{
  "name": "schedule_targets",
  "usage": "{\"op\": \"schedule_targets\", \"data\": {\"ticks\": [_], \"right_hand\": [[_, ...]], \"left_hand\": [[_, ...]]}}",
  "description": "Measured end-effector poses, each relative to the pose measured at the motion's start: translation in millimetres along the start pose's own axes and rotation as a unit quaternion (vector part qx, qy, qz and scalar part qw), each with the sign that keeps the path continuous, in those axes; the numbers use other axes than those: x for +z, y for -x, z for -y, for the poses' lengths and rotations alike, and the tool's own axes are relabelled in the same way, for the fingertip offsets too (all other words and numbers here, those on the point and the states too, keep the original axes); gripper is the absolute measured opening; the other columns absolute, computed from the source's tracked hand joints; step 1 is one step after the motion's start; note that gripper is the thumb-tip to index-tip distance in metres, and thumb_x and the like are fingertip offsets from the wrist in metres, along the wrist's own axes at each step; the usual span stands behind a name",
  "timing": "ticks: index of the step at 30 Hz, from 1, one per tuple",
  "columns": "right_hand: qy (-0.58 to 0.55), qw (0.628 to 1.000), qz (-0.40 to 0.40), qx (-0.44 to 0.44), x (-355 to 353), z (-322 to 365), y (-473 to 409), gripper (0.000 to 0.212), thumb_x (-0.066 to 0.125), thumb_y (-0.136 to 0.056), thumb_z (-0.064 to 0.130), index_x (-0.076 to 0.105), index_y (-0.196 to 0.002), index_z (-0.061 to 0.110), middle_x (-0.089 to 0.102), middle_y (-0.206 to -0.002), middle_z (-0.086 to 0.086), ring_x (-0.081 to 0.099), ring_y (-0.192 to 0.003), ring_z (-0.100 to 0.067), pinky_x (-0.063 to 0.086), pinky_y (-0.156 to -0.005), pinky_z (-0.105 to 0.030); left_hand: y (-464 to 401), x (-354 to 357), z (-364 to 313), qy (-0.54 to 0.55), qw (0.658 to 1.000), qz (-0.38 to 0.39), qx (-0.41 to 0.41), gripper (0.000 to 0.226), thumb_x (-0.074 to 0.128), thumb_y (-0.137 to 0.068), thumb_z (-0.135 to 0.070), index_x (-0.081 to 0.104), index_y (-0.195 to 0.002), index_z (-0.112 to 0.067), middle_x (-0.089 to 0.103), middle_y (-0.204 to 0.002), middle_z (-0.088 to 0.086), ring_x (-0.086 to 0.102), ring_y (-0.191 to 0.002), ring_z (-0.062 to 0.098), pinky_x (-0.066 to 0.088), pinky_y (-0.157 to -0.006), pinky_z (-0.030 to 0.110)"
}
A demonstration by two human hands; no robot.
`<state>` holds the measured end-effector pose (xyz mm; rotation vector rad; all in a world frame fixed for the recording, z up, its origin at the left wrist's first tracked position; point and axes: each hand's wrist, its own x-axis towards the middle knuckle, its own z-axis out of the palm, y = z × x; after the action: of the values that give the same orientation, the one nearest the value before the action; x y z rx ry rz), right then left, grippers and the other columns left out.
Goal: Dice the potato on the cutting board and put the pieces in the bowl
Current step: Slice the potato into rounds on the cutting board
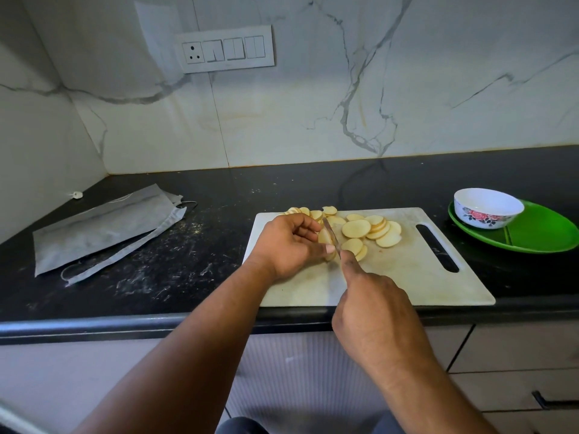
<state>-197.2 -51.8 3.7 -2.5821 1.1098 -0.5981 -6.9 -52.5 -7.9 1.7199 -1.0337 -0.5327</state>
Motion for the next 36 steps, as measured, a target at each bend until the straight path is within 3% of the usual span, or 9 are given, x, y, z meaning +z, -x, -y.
{"op": "schedule_targets", "data": {"ticks": [4, 7, 13, 17, 21, 26, 30, 33, 36], "right_hand": [[-0.005, 1.000, -0.005, -0.001, 0.6, 2.1, 5.9, 0.070, 0.051, -0.095, 0.024, 0.015, -0.155, 0.028, 0.051, -0.077, 0.008, 0.051, -0.068, -0.006, 0.036, -0.054, -0.017], [-0.012, 1.000, -0.012, 0.004, -2.3, 5.7, 0.5, 0.069, 0.052, -0.095, 0.024, 0.018, -0.155, 0.027, 0.053, -0.082, 0.008, 0.052, -0.071, -0.007, 0.039, -0.058, -0.018], [-0.024, 1.000, -0.012, 0.012, -2.2, 14.0, -20.8, 0.059, 0.052, -0.094, 0.019, 0.034, -0.149, 0.027, 0.044, -0.072, 0.012, 0.045, -0.064, -0.007, 0.037, -0.054, -0.019], [-0.035, 0.999, -0.011, 0.013, -1.6, 11.9, -27.5, 0.061, 0.053, -0.094, 0.021, 0.032, -0.151, 0.028, 0.049, -0.074, 0.011, 0.045, -0.064, -0.005, 0.032, -0.048, -0.018], [-0.041, 0.999, 0.007, 0.008, -2.9, 9.9, -13.5, 0.065, 0.054, -0.092, 0.020, 0.029, -0.152, 0.028, 0.049, -0.077, 0.010, 0.051, -0.073, -0.009, 0.041, -0.060, -0.022], [-0.011, 0.999, 0.050, -0.001, -10.1, 3.8, 5.4, 0.061, 0.057, -0.092, 0.023, 0.035, -0.148, 0.027, 0.050, -0.079, 0.009, 0.053, -0.072, -0.009, 0.046, -0.061, -0.023], [-0.002, 0.999, 0.053, -0.004, -14.0, -3.5, 17.1, 0.060, 0.054, -0.093, 0.025, 0.032, -0.149, 0.031, 0.044, -0.074, 0.012, 0.049, -0.068, -0.006, 0.040, -0.056, -0.019], [0.003, 0.999, 0.053, -0.005, -17.6, -14.2, 25.3, 0.062, 0.049, -0.093, 0.025, 0.029, -0.152, 0.031, 0.049, -0.072, 0.012, 0.047, -0.062, -0.006, 0.032, -0.049, -0.016], [-0.004, 1.000, 0.031, 0.001, -24.7, -26.0, 28.6, 0.060, 0.044, -0.095, 0.026, 0.030, -0.152, 0.033, 0.059, -0.079, 0.012, 0.049, -0.062, -0.005, 0.034, -0.051, -0.013]], "left_hand": [[3.4, 0.3, -0.4, -0.013, 1.000, 0.007, 0.020, 0.035, 0.094, -0.073, -0.015, 0.073, -0.101, -0.017, 0.072, -0.093, 0.003, 0.066, -0.080, 0.012, 0.061, -0.083, 0.024], [3.5, -2.1, -0.2, -0.019, 0.999, 0.008, 0.030, 0.032, 0.093, -0.075, -0.016, 0.073, -0.100, -0.016, 0.071, -0.090, 0.001, 0.063, -0.077, 0.010, 0.058, -0.077, 0.018], [3.8, -3.5, 1.4, -0.022, 0.999, 0.007, 0.043, 0.033, 0.093, -0.073, -0.015, 0.073, -0.100, -0.014, 0.072, -0.091, 0.002, 0.063, -0.075, 0.010, 0.060, -0.081, 0.025], [3.3, -5.0, 0.2, -0.036, 0.998, 0.008, 0.043, 0.033, 0.092, -0.074, -0.014, 0.073, -0.100, -0.014, 0.072, -0.092, 0.001, 0.064, -0.079, 0.009, 0.061, -0.084, 0.026], [3.4, -1.6, 0.8, -0.024, 0.999, -0.002, 0.043, 0.032, 0.091, -0.073, -0.012, 0.073, -0.099, -0.013, 0.072, -0.091, 0.003, 0.062, -0.075, 0.010, 0.060, -0.081, 0.024], [5.9, 0.7, 0.8, -0.052, 0.998, -0.008, 0.029, 0.030, 0.089, -0.077, -0.012, 0.072, -0.102, -0.014, 0.072, -0.092, 0.002, 0.064, -0.076, 0.009, 0.059, -0.079, 0.020], [6.7, -0.8, -0.3, -0.085, 0.996, -0.013, 0.036, 0.031, 0.089, -0.078, -0.017, 0.072, -0.104, -0.019, 0.072, -0.097, 0.001, 0.066, -0.079, 0.010, 0.054, -0.073, 0.010], [6.5, -0.2, 0.7, -0.120, 0.992, -0.022, 0.042, 0.035, 0.090, -0.078, -0.027, 0.073, -0.108, -0.022, 0.072, -0.100, -0.004, 0.067, -0.085, 0.009, 0.051, -0.072, 0.006], [6.6, -1.4, 1.7, -0.136, 0.989, -0.027, 0.050, 0.038, 0.089, -0.080, -0.033, 0.073, -0.113, -0.024, 0.069, -0.103, -0.010, 0.067, -0.090, 0.006, 0.050, -0.073, 0.005]]}}
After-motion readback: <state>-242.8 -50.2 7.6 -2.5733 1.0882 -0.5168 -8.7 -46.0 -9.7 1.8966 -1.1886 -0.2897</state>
